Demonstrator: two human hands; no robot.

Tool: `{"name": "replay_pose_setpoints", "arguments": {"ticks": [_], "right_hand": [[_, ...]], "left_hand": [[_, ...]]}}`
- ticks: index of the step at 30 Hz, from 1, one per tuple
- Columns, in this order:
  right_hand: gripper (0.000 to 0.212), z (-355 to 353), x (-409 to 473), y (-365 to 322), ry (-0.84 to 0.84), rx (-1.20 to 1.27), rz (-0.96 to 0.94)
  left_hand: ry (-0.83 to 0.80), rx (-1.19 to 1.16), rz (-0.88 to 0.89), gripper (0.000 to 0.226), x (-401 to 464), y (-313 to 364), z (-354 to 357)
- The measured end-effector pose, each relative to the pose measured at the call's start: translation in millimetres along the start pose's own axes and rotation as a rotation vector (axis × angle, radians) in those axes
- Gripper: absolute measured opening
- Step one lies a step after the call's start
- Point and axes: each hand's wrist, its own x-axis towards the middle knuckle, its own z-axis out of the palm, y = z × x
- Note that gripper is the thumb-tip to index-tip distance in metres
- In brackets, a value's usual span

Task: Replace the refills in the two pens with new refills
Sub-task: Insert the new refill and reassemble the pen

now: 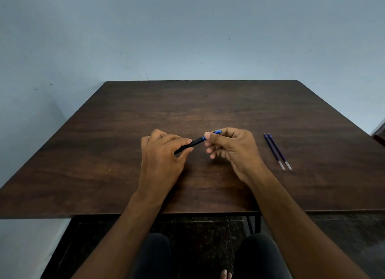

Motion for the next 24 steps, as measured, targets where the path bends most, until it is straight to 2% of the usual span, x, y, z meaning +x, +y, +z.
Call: {"name": "replay_pose_setpoints", "arguments": {"ticks": [6, 8, 13, 18, 21, 24], "right_hand": [[0.048, -1.0, 0.8, 0.5, 0.007, -0.168, 0.011], [0.046, -1.5, -0.8, 1.2, -0.015, -0.178, 0.017], [0.023, -7.9, 0.4, 4.8, -0.088, 0.100, -0.003], [0.006, -7.7, 1.5, 5.0, -0.047, 0.014, -0.023], [0.024, -8.1, 2.0, 2.5, 0.000, -0.070, -0.009], [0.036, -7.0, 0.8, 1.4, -0.021, -0.030, 0.005]], "left_hand": [[-0.018, 0.008, -0.001, 0.023, -0.6, -0.8, 0.1], [-0.020, 0.007, -0.005, 0.023, -0.6, -0.5, -0.1], [-0.021, 0.016, -0.012, 0.024, 1.0, 0.5, -0.3], [-0.016, 0.010, -0.015, 0.023, 0.9, 2.0, -0.7], [-0.027, 0.019, -0.005, 0.024, 0.2, 1.8, -0.5], [-0.019, 0.016, -0.008, 0.024, 0.1, 1.1, -0.2]]}}
